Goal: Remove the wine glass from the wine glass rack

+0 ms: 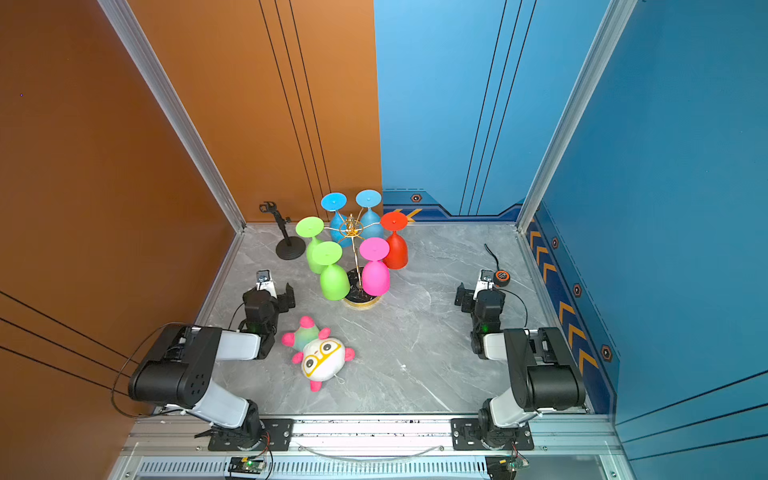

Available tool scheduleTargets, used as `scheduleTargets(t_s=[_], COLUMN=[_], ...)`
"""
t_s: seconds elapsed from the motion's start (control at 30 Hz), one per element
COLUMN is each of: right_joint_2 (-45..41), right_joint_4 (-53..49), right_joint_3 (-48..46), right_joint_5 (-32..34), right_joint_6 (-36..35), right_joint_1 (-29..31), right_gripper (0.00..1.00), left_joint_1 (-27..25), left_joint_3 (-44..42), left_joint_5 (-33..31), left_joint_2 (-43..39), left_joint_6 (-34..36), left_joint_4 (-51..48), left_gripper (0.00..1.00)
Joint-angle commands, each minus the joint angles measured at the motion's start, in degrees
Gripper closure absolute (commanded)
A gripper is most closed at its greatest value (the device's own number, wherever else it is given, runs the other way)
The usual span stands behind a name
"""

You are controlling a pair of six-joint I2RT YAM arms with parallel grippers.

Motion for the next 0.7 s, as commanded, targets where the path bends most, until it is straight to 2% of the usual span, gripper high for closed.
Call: scheduleTargets(t_s=[0.0,0.67], right_joint_2=[0.5,0.5], right_joint_4=[0.2,0.2], right_joint_3=[0.5,0.4], right_joint_5=[-0.5,-0.5], right_joint_6=[-0.9,-1.0], right_joint_1=[0.2,0.2], right_gripper=[0.00,0.00], left_joint_1=[0.7,0.8], left_joint_3=[-0.7,-0.7], left_joint_5=[0.4,0.6], left_joint_2=[0.2,0.1], left_joint_6=[-0.7,-0.8], left_joint_4=[0.5,0.5], left_gripper=[0.02,0.02])
